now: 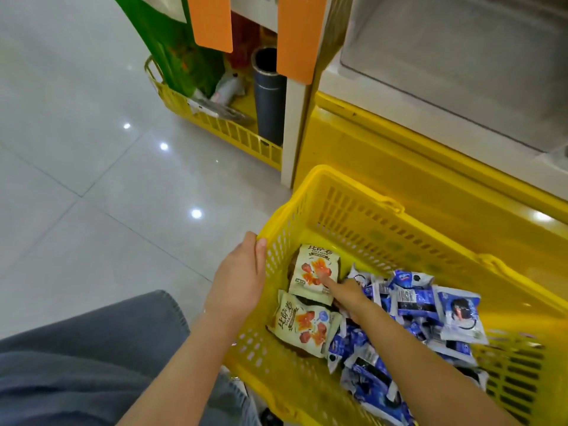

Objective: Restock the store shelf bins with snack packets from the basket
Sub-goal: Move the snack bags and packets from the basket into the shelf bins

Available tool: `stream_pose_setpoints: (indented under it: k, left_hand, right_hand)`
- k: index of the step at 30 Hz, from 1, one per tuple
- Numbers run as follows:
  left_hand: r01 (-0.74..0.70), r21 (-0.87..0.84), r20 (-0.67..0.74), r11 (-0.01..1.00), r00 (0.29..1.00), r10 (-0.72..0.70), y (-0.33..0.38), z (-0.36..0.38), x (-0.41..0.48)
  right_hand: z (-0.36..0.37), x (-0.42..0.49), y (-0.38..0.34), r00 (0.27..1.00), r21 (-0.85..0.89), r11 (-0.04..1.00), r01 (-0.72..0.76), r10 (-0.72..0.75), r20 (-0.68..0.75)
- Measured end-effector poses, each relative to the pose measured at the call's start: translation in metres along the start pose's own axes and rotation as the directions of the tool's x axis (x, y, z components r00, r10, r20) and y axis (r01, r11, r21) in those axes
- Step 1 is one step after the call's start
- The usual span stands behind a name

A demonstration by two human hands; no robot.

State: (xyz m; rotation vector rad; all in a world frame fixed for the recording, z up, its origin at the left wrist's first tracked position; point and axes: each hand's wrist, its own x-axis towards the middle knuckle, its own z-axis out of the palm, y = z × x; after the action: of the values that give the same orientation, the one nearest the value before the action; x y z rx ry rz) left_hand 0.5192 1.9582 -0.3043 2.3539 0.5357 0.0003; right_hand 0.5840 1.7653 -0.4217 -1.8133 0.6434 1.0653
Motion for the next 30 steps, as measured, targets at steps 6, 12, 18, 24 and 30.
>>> stream_pose_setpoints:
  k: [6, 12, 18, 24, 30]
  left_hand:
    - [-0.001, 0.089, -0.072, 0.996, 0.997, 0.007, 0.001, 0.005, 0.001]
    - [0.047, -0.011, -0.03, 0.999, 0.998, -0.047, 0.008, -0.001, 0.002]
    - [-0.258, 0.026, -0.16, 0.966, 0.953, 0.259, 0.045, -0.008, -0.015]
    - [0.094, -0.248, 0.758, 0.964, 0.639, 0.132, 0.059, -0.002, -0.03]
    - [0.065, -0.195, 0.62, 0.979, 0.781, 0.072, 0.049, -0.004, -0.025]
  right_hand:
    - [-0.012, -0.02, -0.007, 0.983, -0.157, 0.973, 0.17, -0.155, 0.099]
    - [-0.068, -0.072, -0.034, 0.877, -0.615, 0.628, 0.476, -0.39, 0.281]
    - [-0.086, -0.123, -0.065, 0.781, -0.756, 0.248, 0.606, -0.367, 0.506]
    - [-0.082, -0.163, -0.08, 0.669, -0.547, 0.39, 0.741, -0.506, 0.545]
    - [-0.078, -0.163, -0.081, 0.597, -0.344, 0.492, 0.8, -0.714, 0.366]
